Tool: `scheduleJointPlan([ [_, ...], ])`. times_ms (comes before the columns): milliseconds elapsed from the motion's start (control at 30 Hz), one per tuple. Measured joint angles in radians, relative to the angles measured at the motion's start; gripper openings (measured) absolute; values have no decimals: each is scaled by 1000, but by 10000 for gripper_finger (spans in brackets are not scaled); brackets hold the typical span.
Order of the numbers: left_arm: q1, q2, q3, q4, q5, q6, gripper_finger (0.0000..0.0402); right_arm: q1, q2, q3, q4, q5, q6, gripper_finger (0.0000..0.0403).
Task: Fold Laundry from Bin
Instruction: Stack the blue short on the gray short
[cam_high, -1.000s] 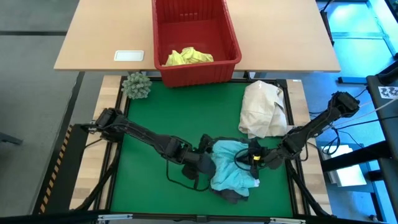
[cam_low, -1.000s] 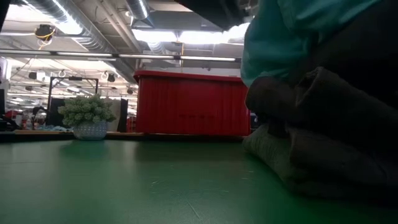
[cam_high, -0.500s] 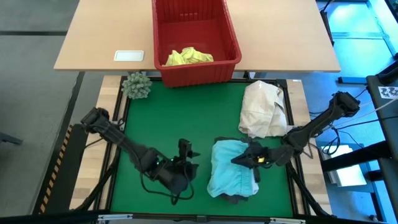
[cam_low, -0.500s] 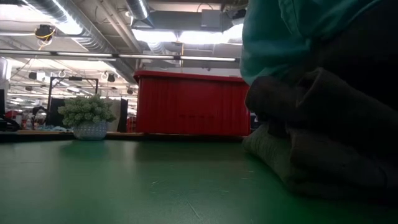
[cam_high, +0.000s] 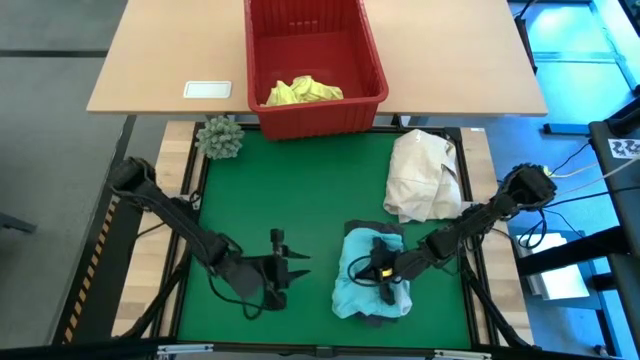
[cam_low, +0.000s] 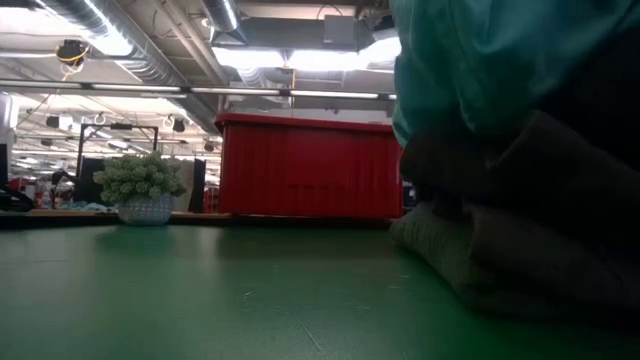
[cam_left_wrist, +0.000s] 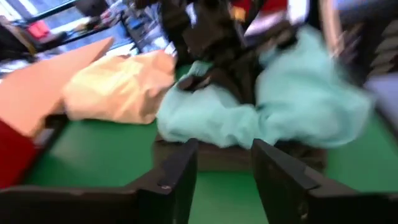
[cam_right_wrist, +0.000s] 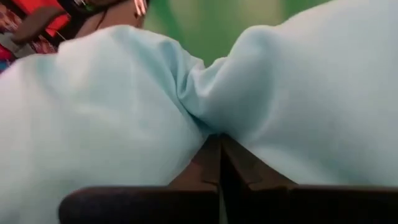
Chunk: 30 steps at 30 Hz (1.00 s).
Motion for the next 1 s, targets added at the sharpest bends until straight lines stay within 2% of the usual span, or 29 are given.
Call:
scheduleJointPlan([
  [133, 18, -80, -191, 281, 13, -32, 106, -7, 38, 2, -33, -26, 21, 0],
  [267, 31, -92, -281, 426, 17, -50, 77, -7, 36, 4, -104, -65, 56, 0],
  [600, 45, -99, -284, 471, 46, -50, 35, -7, 25, 48, -315, -259, 117, 0],
  [867, 43, -99, -284, 462, 48, -53, 17, -4, 25, 198, -718, -382, 100, 0],
  [1000, 43, -99, -284, 461, 82, -53, 13, -2, 28, 279, -956, -412, 93, 0],
])
